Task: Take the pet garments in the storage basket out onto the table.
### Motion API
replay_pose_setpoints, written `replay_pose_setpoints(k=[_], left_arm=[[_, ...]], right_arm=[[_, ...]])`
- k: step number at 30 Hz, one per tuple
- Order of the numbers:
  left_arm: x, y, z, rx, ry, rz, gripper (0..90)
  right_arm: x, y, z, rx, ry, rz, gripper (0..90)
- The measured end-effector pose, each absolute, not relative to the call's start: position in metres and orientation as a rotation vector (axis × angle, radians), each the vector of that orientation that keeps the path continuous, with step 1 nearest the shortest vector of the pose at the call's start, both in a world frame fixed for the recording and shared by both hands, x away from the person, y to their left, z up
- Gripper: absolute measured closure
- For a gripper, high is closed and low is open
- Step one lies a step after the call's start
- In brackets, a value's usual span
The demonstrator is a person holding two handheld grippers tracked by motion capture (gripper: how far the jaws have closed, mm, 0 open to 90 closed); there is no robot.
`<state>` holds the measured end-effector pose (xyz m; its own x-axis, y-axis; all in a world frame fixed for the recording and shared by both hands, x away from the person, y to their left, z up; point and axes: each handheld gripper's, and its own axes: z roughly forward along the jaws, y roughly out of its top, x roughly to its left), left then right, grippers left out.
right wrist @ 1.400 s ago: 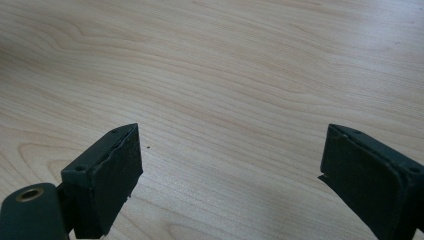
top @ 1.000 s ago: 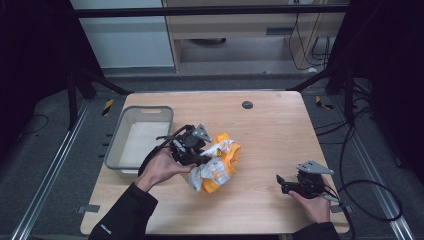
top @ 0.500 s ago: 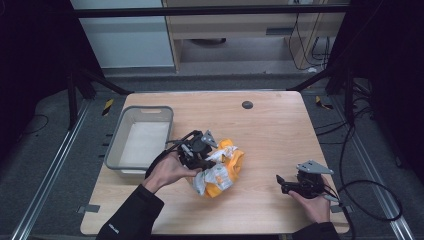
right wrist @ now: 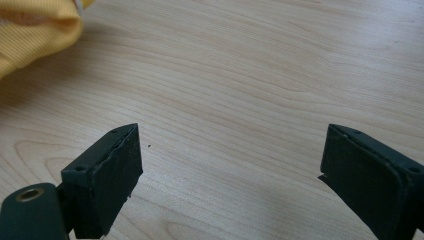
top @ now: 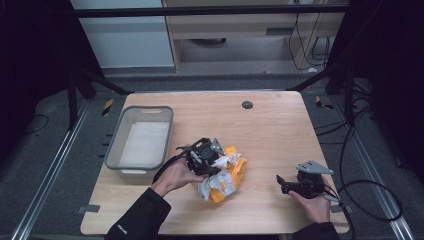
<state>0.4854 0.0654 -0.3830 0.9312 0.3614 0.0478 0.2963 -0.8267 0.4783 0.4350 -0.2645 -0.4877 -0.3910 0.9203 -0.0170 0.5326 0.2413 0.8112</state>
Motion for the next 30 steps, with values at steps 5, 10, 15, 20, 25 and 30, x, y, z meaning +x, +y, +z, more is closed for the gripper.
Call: replay_pose_setpoints(k=[5, 10, 15, 20, 25, 30], left_arm=[[0.486, 0.061, -0.394, 2.623, 0.470, 0.166, 76.5], [0.486, 0.058, -0.402, 2.636, 0.478, 0.153, 75.1], [0.487, 0.062, -0.407, 2.632, 0.486, 0.147, 73.1], [0.487, 0.065, -0.411, 2.637, 0.491, 0.148, 68.9], [0.487, 0.068, -0.413, 2.623, 0.492, 0.140, 63.7], [0.483, 0.071, -0.412, 2.605, 0.474, 0.165, 53.5]], right_arm=[[0.435, -0.264, -0.488, 1.330, 2.020, 1.020, 9.6], [0.435, -0.264, -0.488, 1.330, 2.022, 1.020, 9.6], [0.435, -0.264, -0.488, 1.328, 2.022, 1.016, 9.5], [0.435, -0.264, -0.488, 1.326, 2.025, 1.016, 9.4], [0.435, -0.264, -0.488, 1.325, 2.027, 1.013, 9.3], [0.435, -0.264, -0.489, 1.324, 2.031, 1.008, 9.0]])
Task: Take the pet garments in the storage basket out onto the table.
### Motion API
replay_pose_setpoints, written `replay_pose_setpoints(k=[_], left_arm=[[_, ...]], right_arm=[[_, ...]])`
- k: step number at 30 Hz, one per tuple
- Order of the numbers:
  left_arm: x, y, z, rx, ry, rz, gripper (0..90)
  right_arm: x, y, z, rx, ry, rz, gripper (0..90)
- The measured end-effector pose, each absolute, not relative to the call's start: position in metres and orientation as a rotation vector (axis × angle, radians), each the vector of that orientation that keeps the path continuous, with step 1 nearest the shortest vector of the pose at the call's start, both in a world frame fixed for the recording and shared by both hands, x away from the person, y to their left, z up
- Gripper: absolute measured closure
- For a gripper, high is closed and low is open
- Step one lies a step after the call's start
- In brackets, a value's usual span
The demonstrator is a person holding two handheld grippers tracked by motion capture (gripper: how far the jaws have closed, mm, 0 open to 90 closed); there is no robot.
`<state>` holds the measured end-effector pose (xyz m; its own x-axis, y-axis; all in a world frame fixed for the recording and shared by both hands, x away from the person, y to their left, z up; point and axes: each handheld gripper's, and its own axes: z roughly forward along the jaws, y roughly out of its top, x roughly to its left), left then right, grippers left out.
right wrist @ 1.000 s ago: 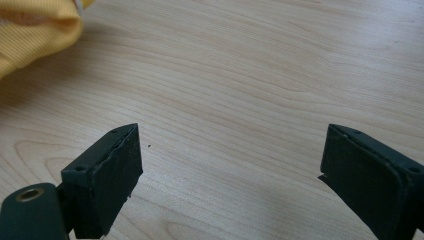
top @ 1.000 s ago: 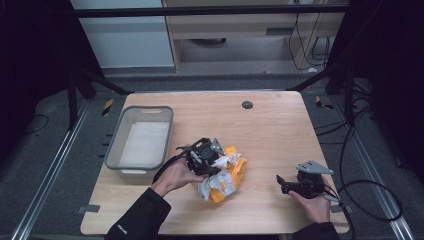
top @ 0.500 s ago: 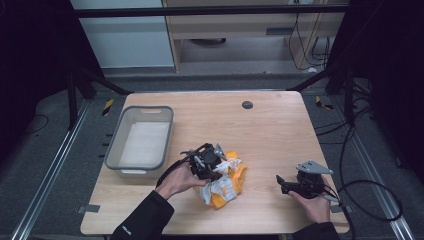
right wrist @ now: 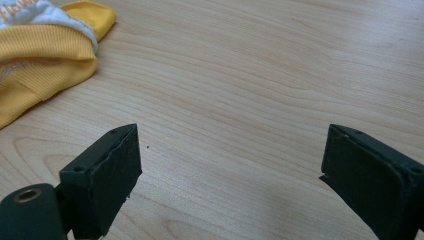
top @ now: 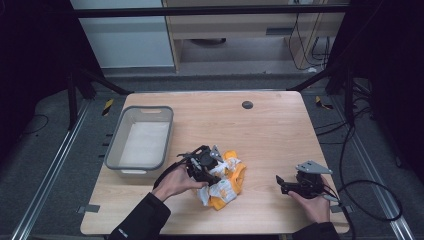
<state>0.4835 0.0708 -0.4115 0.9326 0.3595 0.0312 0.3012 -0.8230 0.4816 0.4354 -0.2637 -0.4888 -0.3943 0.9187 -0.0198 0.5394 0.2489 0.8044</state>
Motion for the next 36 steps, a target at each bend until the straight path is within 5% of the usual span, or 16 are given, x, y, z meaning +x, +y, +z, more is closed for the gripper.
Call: replay_pose_setpoints(k=[11, 36], left_arm=[[0.476, 0.093, -0.396, 2.458, 0.551, 0.222, 29.2], [0.445, 0.161, -0.407, 2.070, 0.706, 0.438, 18.8]], right_arm=[[0.436, -0.264, -0.489, 1.324, 2.030, 1.006, 7.9], [0.435, -0.266, -0.489, 1.325, 2.029, 1.002, 7.3]])
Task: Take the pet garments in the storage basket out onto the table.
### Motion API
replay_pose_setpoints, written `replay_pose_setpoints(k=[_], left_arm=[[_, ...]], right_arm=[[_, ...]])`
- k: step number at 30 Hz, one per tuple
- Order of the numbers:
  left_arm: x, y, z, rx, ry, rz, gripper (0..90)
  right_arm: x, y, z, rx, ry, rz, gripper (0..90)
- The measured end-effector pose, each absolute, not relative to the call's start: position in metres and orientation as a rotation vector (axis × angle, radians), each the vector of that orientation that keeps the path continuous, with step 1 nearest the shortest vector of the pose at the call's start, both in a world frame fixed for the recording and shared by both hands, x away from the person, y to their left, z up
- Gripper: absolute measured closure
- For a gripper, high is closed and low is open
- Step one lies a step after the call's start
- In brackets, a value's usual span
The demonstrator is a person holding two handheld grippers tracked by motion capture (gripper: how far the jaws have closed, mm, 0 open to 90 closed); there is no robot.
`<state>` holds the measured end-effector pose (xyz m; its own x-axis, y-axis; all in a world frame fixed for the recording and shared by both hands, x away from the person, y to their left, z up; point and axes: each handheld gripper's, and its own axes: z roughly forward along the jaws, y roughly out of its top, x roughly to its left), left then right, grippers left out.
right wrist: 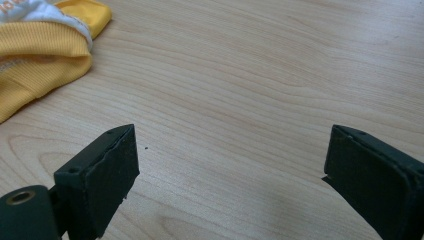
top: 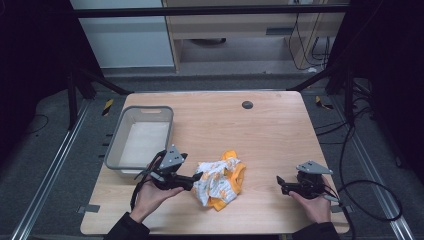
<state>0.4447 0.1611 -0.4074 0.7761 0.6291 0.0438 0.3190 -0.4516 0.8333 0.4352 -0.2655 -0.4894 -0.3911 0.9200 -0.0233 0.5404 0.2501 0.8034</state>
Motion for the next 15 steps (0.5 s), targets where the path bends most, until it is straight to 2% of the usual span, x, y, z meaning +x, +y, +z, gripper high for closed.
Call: replay_pose_setpoints(k=[15], left_arm=[[0.419, 0.214, -0.421, 1.879, 0.837, 0.566, 20.9]], right_arm=[[0.434, -0.266, -0.490, 1.329, 2.029, 0.995, 6.9]])
